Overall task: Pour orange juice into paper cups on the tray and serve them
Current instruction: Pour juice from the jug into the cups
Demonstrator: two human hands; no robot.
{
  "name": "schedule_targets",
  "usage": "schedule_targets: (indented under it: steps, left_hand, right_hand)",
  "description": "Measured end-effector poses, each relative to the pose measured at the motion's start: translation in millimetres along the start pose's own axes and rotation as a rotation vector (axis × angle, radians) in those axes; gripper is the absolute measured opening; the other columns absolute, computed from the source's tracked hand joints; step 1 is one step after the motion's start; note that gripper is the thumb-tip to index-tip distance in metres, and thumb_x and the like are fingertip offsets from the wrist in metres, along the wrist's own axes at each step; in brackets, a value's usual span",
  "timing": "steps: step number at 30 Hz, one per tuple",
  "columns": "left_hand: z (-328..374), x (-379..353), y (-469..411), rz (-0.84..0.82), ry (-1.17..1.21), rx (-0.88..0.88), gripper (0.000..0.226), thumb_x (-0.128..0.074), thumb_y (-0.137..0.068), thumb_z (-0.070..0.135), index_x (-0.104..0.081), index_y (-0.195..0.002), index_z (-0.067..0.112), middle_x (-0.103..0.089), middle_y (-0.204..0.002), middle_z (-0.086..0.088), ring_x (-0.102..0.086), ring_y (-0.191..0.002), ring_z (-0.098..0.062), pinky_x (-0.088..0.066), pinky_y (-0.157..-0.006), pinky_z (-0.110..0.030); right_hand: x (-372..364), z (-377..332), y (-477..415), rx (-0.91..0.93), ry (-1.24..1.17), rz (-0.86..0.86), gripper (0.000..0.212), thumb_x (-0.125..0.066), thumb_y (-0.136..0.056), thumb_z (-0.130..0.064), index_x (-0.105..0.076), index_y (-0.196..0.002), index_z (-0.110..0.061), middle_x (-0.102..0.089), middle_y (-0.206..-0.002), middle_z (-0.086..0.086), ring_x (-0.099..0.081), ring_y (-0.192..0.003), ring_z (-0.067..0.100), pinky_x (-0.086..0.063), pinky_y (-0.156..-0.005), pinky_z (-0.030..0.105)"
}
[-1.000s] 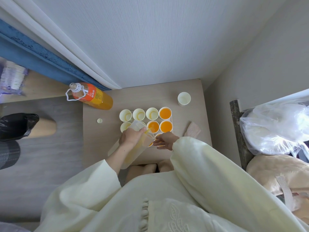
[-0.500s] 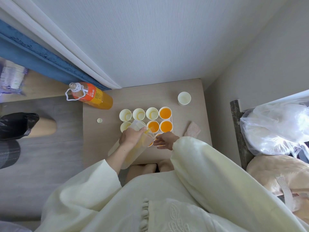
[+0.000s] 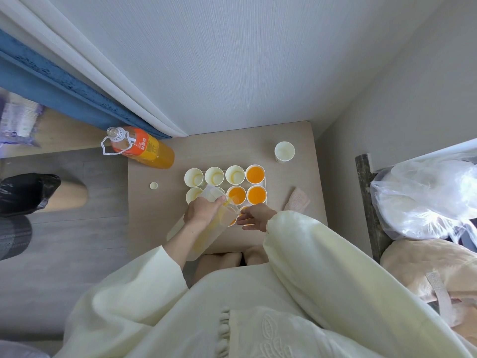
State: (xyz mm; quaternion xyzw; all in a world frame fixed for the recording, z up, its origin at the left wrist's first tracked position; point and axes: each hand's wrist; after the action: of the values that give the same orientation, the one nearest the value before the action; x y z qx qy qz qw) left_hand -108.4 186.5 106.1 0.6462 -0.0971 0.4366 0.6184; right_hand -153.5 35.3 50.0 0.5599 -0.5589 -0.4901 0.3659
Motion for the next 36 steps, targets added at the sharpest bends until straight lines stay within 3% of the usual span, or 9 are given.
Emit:
schedule_targets:
  steps: [6,17,21,23,31,36]
  left_hand:
    - [1,0,1,0.001,-0.004,0.010,0.058,-0.052,-0.085,0.065,-0.062,-0.095,0.009,-0.065,-0.099,-0.009,-0.054,-0.086,-0.027,-0.039,-0.072,-0.030]
    - [-1,-1,6,0.019,0.022,-0.012,0.055,-0.052,-0.085,0.065,-0.060,-0.088,0.010,-0.063,-0.091,-0.007,-0.055,-0.084,-0.027,-0.039,-0.070,-0.030]
    - [-4,-1,10,0.015,0.065,-0.019,0.050,-0.052,-0.087,0.062,-0.051,-0.072,0.014,-0.059,-0.082,-0.005,-0.060,-0.087,-0.029,-0.039,-0.067,-0.029]
    - [-7,-1,12,0.010,0.087,-0.021,0.048,-0.053,-0.087,0.061,-0.051,-0.073,0.014,-0.058,-0.080,-0.004,-0.059,-0.086,-0.029,-0.040,-0.068,-0.030]
    - [-19,7,14,-0.003,0.150,-0.002,0.044,-0.054,-0.087,0.047,-0.045,-0.062,0.012,-0.048,-0.061,-0.001,-0.051,-0.066,-0.025,-0.034,-0.055,-0.029]
    - [-17,20,9,0.006,0.188,0.038,0.040,-0.056,-0.084,0.042,-0.042,-0.062,0.012,-0.045,-0.063,-0.002,-0.044,-0.058,-0.020,-0.031,-0.051,-0.028]
  right_hand:
    - [1,1,-2,0.002,0.005,0.002,0.008,-0.057,-0.094,-0.011,-0.057,-0.099,-0.005,-0.069,-0.110,0.016,-0.067,-0.095,0.023,-0.056,-0.089,0.038]
    - [2,2,-3,0.003,0.018,0.004,0.013,-0.055,-0.096,-0.013,-0.058,-0.105,-0.005,-0.070,-0.101,0.013,-0.069,-0.092,0.023,-0.057,-0.087,0.038]
    - [2,0,-1,0.015,0.025,-0.011,0.010,-0.059,-0.094,-0.017,-0.059,-0.096,-0.007,-0.069,-0.103,0.013,-0.068,-0.093,0.023,-0.055,-0.091,0.039]
    - [3,0,-1,0.016,0.023,-0.014,0.011,-0.059,-0.094,-0.018,-0.059,-0.089,-0.009,-0.068,-0.102,0.013,-0.067,-0.094,0.023,-0.054,-0.093,0.040]
    - [-1,-6,-7,0.012,0.045,-0.009,0.013,-0.065,-0.091,-0.020,-0.063,-0.088,-0.008,-0.069,-0.095,0.012,-0.067,-0.089,0.023,-0.057,-0.083,0.036]
    - [-3,-14,-12,0.002,0.022,0.017,0.010,-0.058,-0.093,-0.011,-0.064,-0.088,-0.005,-0.070,-0.099,0.014,-0.067,-0.088,0.024,-0.057,-0.081,0.037]
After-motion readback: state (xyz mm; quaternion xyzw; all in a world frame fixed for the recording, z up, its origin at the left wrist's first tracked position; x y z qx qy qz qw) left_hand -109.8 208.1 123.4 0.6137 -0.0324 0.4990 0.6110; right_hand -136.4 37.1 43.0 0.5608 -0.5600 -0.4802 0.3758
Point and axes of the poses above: each hand's wrist, its own y-axis away from the middle knuckle, its own x-axis out of the back of the hand, z = x × y
